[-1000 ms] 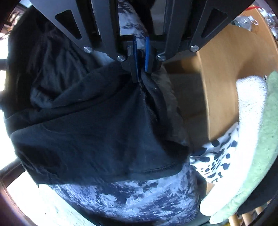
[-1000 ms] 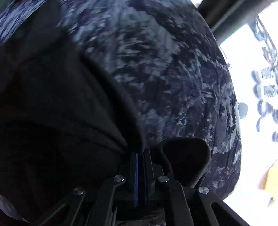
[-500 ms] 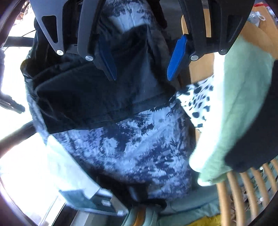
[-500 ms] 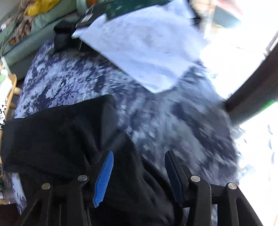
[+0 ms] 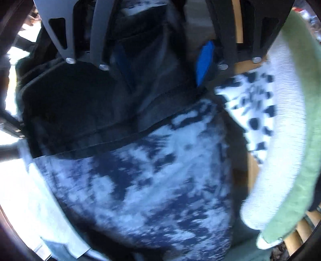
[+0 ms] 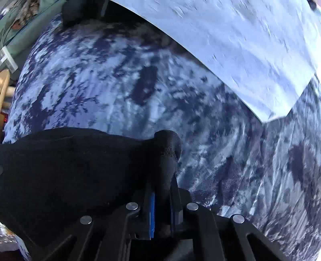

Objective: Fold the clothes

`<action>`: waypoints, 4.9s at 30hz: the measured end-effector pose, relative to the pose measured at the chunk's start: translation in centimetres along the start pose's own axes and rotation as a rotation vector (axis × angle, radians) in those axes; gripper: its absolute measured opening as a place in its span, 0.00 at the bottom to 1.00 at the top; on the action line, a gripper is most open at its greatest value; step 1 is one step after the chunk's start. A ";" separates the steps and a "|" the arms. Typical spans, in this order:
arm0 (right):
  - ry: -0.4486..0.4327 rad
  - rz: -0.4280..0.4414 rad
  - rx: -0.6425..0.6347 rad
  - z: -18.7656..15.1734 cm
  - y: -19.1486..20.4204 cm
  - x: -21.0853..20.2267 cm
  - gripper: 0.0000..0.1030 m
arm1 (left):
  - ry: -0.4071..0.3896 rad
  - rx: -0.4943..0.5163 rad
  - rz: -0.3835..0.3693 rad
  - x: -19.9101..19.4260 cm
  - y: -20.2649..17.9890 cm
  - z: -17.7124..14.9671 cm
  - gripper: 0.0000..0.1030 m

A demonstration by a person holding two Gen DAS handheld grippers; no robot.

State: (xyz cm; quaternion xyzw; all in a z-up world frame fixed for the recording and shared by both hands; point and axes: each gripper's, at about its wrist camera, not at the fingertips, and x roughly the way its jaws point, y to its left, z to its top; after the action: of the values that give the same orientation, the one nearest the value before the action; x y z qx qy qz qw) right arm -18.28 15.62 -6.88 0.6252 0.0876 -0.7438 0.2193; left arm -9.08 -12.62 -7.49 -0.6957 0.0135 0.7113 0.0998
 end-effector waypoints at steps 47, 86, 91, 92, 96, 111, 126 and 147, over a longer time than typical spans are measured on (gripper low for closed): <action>-0.259 -0.283 0.120 1.7 -7.7 -10.9 0.52 | -0.085 -0.050 -0.113 -4.5 -2.5 6.1 0.57; -0.371 0.614 0.596 -44.6 -9.8 -10.1 0.54 | -0.755 1.069 0.330 -1.0 -24.8 -44.3 0.58; -0.305 0.642 0.505 -42.4 -6.1 -8.9 0.54 | -0.791 1.100 0.379 0.2 -24.9 -44.9 0.58; -0.286 0.624 0.488 -41.8 -5.5 -8.3 0.54 | -0.792 1.098 0.383 0.3 -24.7 -44.9 0.59; -0.254 0.603 0.418 -40.4 -3.8 -6.7 0.54 | -0.805 1.100 0.400 0.5 -24.1 -45.2 0.58; -0.256 0.420 0.052 -38.8 -2.0 -6.0 0.55 | -0.782 1.099 0.374 0.6 -23.0 -44.3 0.59; -0.171 0.368 0.034 -41.7 -1.2 -5.3 0.02 | -0.881 1.200 0.418 1.0 -24.2 -46.5 0.59; -0.291 0.694 0.293 -46.4 -4.9 -11.9 0.02 | -1.005 1.294 0.516 3.1 -28.6 -49.4 0.59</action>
State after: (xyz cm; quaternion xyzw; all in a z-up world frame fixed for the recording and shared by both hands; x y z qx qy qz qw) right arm 22.36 41.36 -5.43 0.5305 -0.2677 -0.7110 0.3761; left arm 44.28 8.00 -8.75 -0.0795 0.5286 0.7877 0.3062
